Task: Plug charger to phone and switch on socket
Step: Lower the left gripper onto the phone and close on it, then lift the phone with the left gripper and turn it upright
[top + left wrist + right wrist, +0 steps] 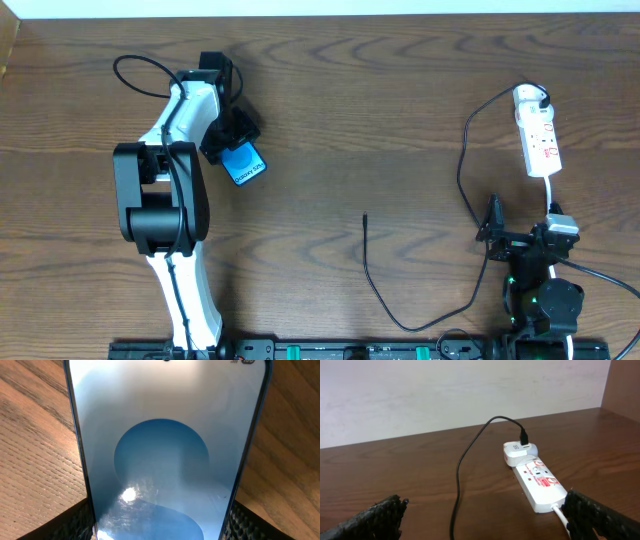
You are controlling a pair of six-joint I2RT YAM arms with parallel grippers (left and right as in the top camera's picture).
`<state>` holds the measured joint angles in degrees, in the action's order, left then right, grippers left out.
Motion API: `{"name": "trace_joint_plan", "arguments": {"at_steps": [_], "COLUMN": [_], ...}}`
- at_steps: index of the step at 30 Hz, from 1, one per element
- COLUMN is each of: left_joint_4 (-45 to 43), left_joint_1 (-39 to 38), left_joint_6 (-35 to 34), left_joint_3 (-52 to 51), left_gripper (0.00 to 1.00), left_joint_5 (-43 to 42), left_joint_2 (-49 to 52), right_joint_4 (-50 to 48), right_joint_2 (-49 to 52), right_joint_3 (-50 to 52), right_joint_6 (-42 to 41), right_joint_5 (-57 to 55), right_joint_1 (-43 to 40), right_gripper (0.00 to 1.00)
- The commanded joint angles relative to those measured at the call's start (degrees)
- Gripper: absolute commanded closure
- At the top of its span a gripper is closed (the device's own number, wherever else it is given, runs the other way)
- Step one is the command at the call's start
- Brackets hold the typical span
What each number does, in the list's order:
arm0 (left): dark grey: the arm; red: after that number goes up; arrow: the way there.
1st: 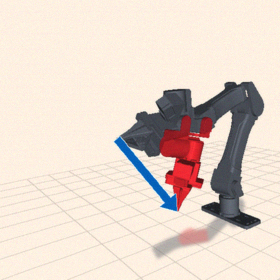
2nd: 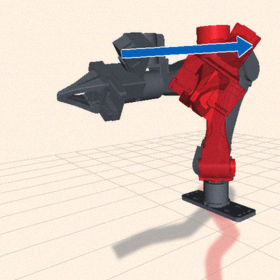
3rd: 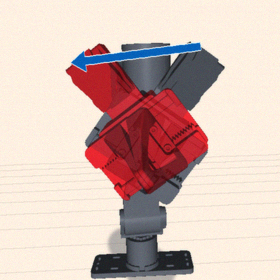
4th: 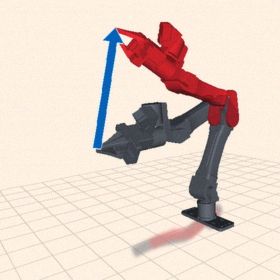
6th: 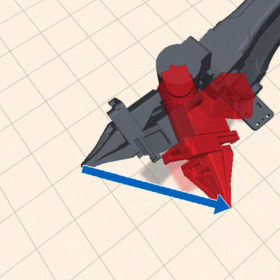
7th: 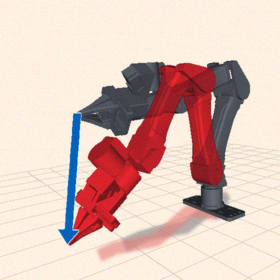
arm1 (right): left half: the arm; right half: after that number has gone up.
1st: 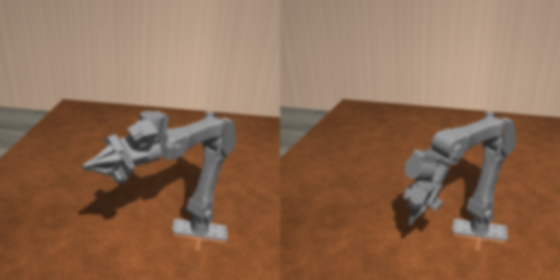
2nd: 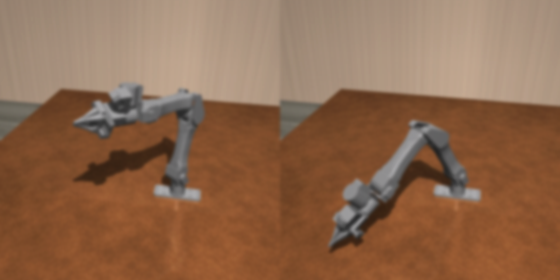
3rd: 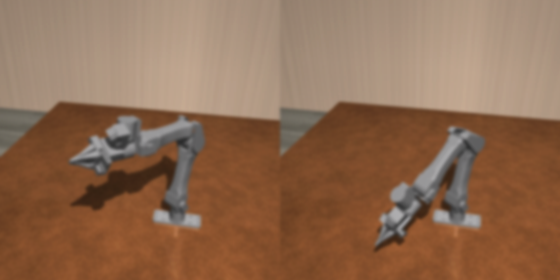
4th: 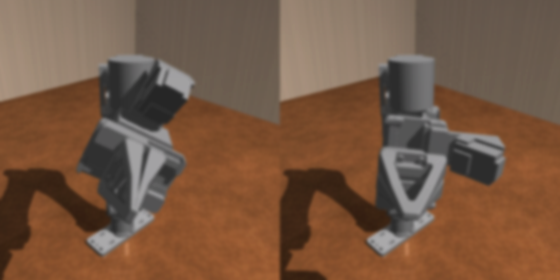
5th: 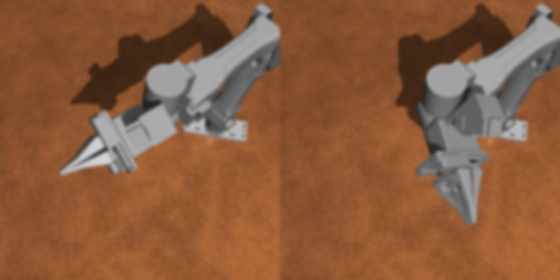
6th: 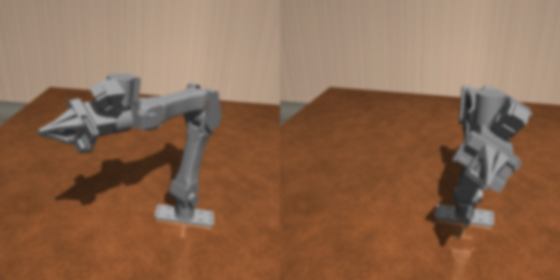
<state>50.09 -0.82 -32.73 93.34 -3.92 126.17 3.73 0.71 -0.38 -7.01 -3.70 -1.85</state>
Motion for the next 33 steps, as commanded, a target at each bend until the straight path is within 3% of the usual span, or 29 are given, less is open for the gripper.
{"name": "trace_joint_plan", "arguments": {"at_steps": [1,5,7,33], "left_joint_4": [0.37,0.48,0.55,1.9], "left_joint_1": [0.02,0.02,0.02,0.02], "left_joint_6": [0.55,0.55,0.57,1.44], "left_joint_3": [-0.63,-0.68,-0.68,-0.61], "left_gripper": [0.56,0.74,0.92,0.93], "left_joint_5": [0.48,0.48,0.5,0.48], "left_joint_2": [2.23,2.23,2.23,-5.75], "right_joint_4": [0.2,0.2,0.2,0.2], "right_joint_2": [-0.33,-0.33,-0.33,-0.33], "right_joint_3": [0.07,0.07,0.07,0.07], "right_joint_6": [0.39,0.39,0.39,0.39], "right_joint_5": [-0.48,-0.48,-0.48,-0.48], "right_joint_1": [0.44,0.44,0.44,0.44], "right_gripper": [0.01,0.01,0.01,0.01]}}
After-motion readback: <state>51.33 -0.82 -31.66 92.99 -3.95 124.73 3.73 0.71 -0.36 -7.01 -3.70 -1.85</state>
